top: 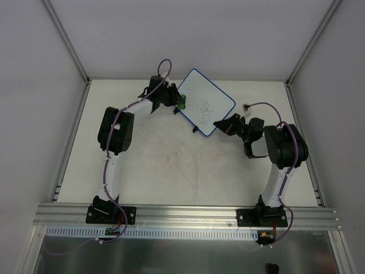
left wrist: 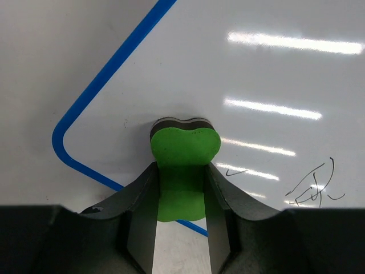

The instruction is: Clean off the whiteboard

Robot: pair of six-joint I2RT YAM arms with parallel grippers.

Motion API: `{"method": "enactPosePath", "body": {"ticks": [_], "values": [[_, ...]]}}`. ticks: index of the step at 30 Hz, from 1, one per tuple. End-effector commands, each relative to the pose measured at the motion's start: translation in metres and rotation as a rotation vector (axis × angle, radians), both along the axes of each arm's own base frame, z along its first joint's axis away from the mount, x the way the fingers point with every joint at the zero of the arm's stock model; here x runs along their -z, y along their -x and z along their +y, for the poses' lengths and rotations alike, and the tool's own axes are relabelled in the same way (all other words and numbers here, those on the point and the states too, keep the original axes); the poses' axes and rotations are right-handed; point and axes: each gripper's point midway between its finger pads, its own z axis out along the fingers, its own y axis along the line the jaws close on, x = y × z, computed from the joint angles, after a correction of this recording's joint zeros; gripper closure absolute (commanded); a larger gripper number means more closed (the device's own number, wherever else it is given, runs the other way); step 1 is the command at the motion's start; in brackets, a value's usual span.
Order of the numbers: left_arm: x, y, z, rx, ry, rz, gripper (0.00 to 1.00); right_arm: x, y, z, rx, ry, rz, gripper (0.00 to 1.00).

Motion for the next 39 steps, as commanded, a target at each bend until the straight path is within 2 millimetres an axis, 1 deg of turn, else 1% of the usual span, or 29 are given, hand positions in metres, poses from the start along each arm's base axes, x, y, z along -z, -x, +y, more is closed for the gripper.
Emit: {"method": "enactPosePath", "body": {"ticks": [1, 3, 6, 7, 9, 10, 13, 14, 16, 17, 18, 20, 21, 23, 25, 28, 31, 32, 33, 35, 38, 39], "values": [[0.012, 0.012, -0.007, -0.048, -0.017, 0.039, 1.00, -0.068, -0.004, 0.004, -0.023, -0.022, -0.309, 0.98], [0.011, 0.015, -0.012, -0.033, -0.035, 0.023, 1.00, -0.068, -0.003, 0.004, -0.025, -0.022, -0.309, 0.98], [0.006, 0.020, -0.026, 0.003, -0.087, -0.033, 1.00, -0.067, -0.004, 0.004, -0.023, -0.024, -0.305, 0.98], [0.005, 0.023, -0.036, 0.018, -0.121, -0.065, 1.00, -0.068, -0.004, 0.004, -0.025, -0.024, -0.307, 0.98], [0.001, 0.026, -0.046, 0.033, -0.146, -0.096, 1.00, -0.068, -0.004, 0.003, -0.020, -0.023, -0.306, 0.98], [0.002, 0.032, -0.055, 0.056, -0.166, -0.106, 1.00, -0.068, -0.004, 0.003, -0.022, -0.023, -0.306, 0.99], [-0.003, 0.043, -0.069, 0.109, -0.204, -0.155, 1.00, -0.068, -0.004, 0.003, -0.022, -0.023, -0.306, 0.99], [-0.006, 0.051, -0.082, 0.140, -0.215, -0.177, 1.00, -0.068, -0.004, 0.003, -0.022, -0.024, -0.305, 0.99], [-0.011, 0.059, -0.099, 0.210, -0.224, -0.219, 1.00, -0.068, -0.004, 0.003, -0.025, -0.025, -0.304, 0.99], [-0.010, 0.064, -0.107, 0.242, -0.221, -0.225, 1.00, -0.068, -0.004, 0.003, -0.025, -0.025, -0.304, 0.99], [-0.010, 0.073, -0.119, 0.284, -0.212, -0.230, 1.00, -0.067, -0.004, 0.004, -0.026, -0.026, -0.302, 0.99], [-0.010, 0.082, -0.132, 0.347, -0.211, -0.246, 1.00, -0.068, -0.004, 0.003, -0.025, -0.026, -0.305, 0.99], [-0.012, 0.090, -0.140, 0.377, -0.209, -0.255, 1.00, -0.069, -0.004, 0.004, -0.026, -0.027, -0.308, 0.99], [-0.013, 0.096, -0.145, 0.408, -0.235, -0.284, 1.00, -0.069, -0.005, 0.004, -0.026, -0.028, -0.307, 0.99], [-0.017, 0.104, -0.154, 0.456, -0.243, -0.318, 1.00, -0.067, -0.005, 0.004, -0.028, -0.027, -0.304, 0.99], [-0.016, 0.110, -0.162, 0.503, -0.248, -0.338, 1.00, -0.067, -0.004, 0.004, -0.028, -0.028, -0.299, 0.99], [-0.015, 0.109, -0.161, 0.486, -0.291, -0.345, 1.00, -0.068, -0.005, 0.004, -0.026, -0.027, -0.303, 0.99], [-0.012, 0.101, -0.153, 0.431, -0.333, -0.341, 1.00, -0.068, -0.005, 0.003, -0.026, -0.028, -0.304, 0.99], [-0.010, 0.097, -0.147, 0.401, -0.354, -0.328, 1.00, -0.067, -0.005, 0.003, -0.025, -0.028, -0.302, 0.99], [-0.008, 0.086, -0.135, 0.346, -0.356, -0.298, 1.00, -0.068, -0.006, 0.003, -0.025, -0.028, -0.302, 0.99], [-0.003, 0.080, -0.123, 0.287, -0.332, -0.220, 1.00, -0.067, -0.005, 0.004, -0.028, -0.029, -0.300, 0.99], [-0.003, 0.073, -0.116, 0.253, -0.330, -0.209, 1.00, -0.068, -0.006, 0.003, -0.026, -0.029, -0.301, 0.99]]}}
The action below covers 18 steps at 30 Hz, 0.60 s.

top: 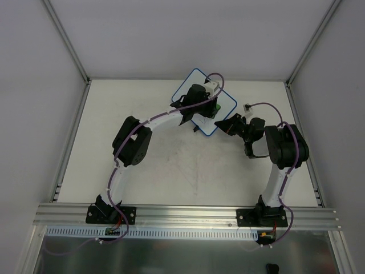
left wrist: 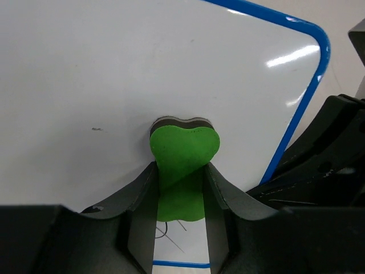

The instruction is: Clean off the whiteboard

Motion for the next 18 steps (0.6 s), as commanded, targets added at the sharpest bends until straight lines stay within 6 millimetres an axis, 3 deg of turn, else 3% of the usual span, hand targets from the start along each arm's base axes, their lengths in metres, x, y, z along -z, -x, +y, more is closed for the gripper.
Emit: {"method": "enactPosePath", "body": {"ticks": [1, 3, 7, 18], "values": [[0.046, -0.006, 0.038, -0.127, -0.080, 0.161, 1.00, -0.069, -0.004, 0.008, -0.043, -0.029, -0.313, 0.99], [0.046, -0.014, 0.053, -0.189, -0.060, 0.186, 1.00, -0.069, -0.003, 0.008, -0.043, -0.030, -0.310, 0.99], [0.050, -0.013, 0.060, -0.217, -0.050, 0.217, 1.00, -0.068, -0.003, 0.009, -0.043, -0.030, -0.309, 0.99], [0.057, 0.032, 0.019, -0.046, -0.150, 0.157, 1.00, -0.067, -0.004, 0.008, -0.043, -0.035, -0.303, 1.00]]}}
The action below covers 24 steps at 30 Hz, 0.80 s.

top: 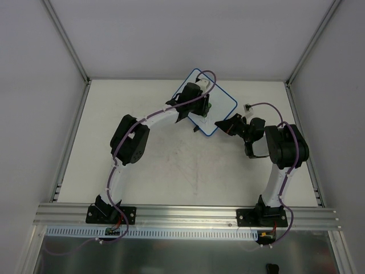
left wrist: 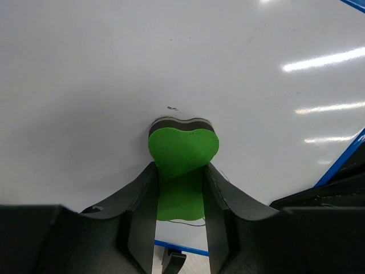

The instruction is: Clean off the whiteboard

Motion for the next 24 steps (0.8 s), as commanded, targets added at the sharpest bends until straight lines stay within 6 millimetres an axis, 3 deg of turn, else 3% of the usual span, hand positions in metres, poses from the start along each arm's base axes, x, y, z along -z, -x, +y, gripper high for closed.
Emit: {"method": "enactPosePath", "body": {"ticks": [1, 19, 24], "values": [[0.042, 0.050, -0.012, 0.082, -0.119, 0.102, 1.00, -0.068, -0.004, 0.008, -0.042, -0.034, -0.305, 1.00], [0.094, 0.112, 0.020, 0.041, -0.156, 0.357, 1.00, -0.065, -0.005, 0.008, -0.039, -0.042, -0.290, 1.00], [0.104, 0.115, 0.035, -0.056, -0.161, 0.394, 1.00, -0.066, -0.006, 0.008, -0.037, -0.043, -0.290, 1.00]]}}
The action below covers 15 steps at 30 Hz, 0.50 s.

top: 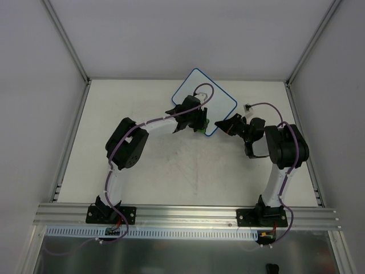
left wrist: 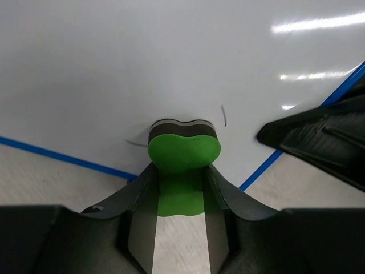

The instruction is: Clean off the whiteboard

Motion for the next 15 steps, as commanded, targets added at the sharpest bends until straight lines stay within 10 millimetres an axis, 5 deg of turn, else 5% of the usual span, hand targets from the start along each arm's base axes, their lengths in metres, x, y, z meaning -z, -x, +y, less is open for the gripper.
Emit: {"method": "enactPosePath", "body": {"ticks": [1, 15], "values": [[0.063, 0.050, 0.027, -0.021, -0.147, 0.215, 1.00, -0.066, -0.006, 0.008, -0.039, -0.046, -0.289, 1.00], [0.022, -0.010, 0.034, -0.084, 0.092, 0.139, 1.00, -0.066, -0.005, 0.008, -0.039, -0.043, -0.293, 1.00]]}}
